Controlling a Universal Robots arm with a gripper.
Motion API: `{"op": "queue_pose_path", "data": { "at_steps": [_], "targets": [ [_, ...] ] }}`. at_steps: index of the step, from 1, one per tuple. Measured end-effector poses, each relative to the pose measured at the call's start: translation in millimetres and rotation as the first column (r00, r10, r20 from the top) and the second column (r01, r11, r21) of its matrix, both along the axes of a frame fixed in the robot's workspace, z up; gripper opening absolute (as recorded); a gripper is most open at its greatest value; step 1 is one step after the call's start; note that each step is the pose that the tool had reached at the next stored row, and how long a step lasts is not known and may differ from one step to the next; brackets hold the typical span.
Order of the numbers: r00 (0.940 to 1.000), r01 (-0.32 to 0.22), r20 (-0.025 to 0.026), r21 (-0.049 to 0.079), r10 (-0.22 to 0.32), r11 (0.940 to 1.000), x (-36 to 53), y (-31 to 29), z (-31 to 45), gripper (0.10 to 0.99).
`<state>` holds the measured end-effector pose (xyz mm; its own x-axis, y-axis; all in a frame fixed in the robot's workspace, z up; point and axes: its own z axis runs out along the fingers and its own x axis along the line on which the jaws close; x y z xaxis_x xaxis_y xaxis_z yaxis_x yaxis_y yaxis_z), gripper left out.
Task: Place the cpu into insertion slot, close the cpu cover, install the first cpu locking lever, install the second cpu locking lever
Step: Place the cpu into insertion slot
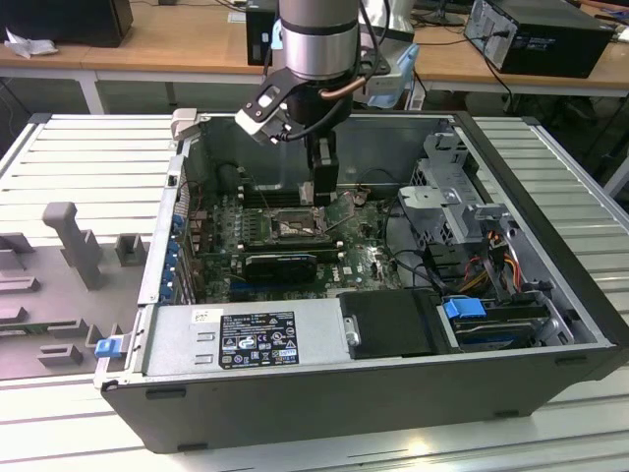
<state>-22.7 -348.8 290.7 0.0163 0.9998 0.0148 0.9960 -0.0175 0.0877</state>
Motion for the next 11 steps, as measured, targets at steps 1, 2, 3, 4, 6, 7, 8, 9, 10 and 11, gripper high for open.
{"op": "queue_pose_path", "data": {
  "at_steps": [1, 2, 3, 4, 6, 7, 8, 9, 10, 11],
  "targets": [
    [1.0, 0.0, 0.0, 0.0, 0.0, 1.0, 0.0, 0.0, -0.6, 0.525],
    [1.0, 0.0, 0.0, 0.0, 0.0, 1.0, 0.0, 0.0, -1.1, 0.525],
    [1.0, 0.0, 0.0, 0.0, 0.0, 1.0, 0.0, 0.0, -1.9, 0.525],
    [1.0, 0.0, 0.0, 0.0, 0.0, 1.0, 0.0, 0.0, -2.4, 0.525],
    [1.0, 0.0, 0.0, 0.0, 0.0, 1.0, 0.0, 0.0, -3.9, 0.525],
    [1.0, 0.0, 0.0, 0.0, 0.0, 1.0, 0.0, 0.0, -4.4, 0.525],
    [1.0, 0.0, 0.0, 0.0, 0.0, 1.0, 0.0, 0.0, -5.3, 0.525],
    [1.0, 0.0, 0.0, 0.0, 0.0, 1.0, 0.0, 0.0, -6.3, 0.525],
    [1.0, 0.0, 0.0, 0.0, 0.0, 1.0, 0.0, 0.0, -7.0, 0.525],
    [1.0, 0.0, 0.0, 0.0, 0.0, 1.0, 0.0, 0.0, -7.6, 0.525]
  ]
}}
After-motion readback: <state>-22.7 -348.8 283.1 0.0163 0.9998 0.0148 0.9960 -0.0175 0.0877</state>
